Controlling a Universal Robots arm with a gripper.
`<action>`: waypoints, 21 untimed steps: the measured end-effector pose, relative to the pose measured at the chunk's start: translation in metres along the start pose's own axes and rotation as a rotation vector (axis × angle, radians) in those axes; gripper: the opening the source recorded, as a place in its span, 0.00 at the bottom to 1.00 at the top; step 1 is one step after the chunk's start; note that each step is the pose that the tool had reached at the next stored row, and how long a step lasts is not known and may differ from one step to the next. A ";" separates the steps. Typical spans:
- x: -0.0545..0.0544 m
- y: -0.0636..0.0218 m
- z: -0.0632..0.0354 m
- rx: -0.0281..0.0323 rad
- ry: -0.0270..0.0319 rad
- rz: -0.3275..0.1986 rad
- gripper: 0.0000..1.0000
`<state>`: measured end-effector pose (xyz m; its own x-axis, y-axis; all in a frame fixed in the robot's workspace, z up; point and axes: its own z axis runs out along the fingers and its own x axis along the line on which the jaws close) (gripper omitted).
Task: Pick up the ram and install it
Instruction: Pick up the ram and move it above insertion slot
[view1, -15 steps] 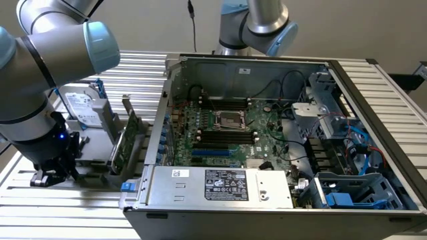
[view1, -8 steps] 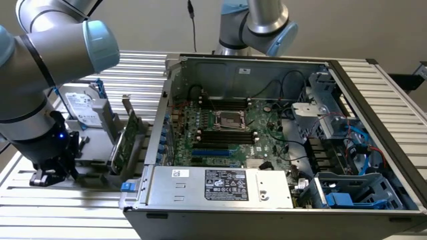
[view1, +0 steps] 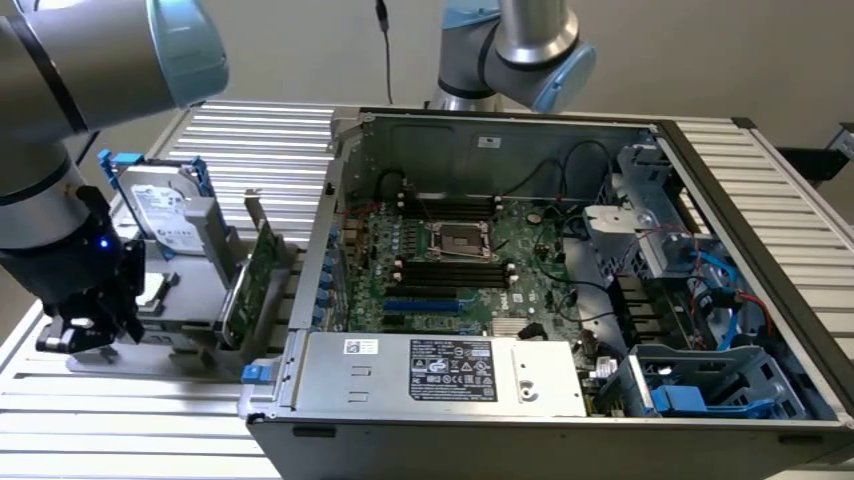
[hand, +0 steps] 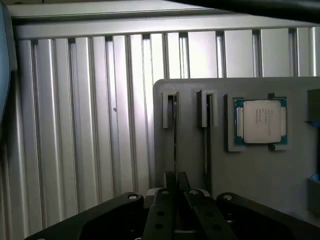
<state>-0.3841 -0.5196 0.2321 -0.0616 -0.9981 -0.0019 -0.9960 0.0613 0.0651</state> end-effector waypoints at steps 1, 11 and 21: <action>0.000 0.0003 -0.0045 0.0001 -0.0001 0.000 0.14; -0.008 -0.0012 -0.0501 -0.0002 0.0004 -0.005 0.14; -0.021 -0.0136 -0.0904 -0.0003 0.0003 -0.005 0.14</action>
<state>-0.3634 -0.4998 0.3215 -0.0563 -0.9984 -0.0019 -0.9963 0.0561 0.0654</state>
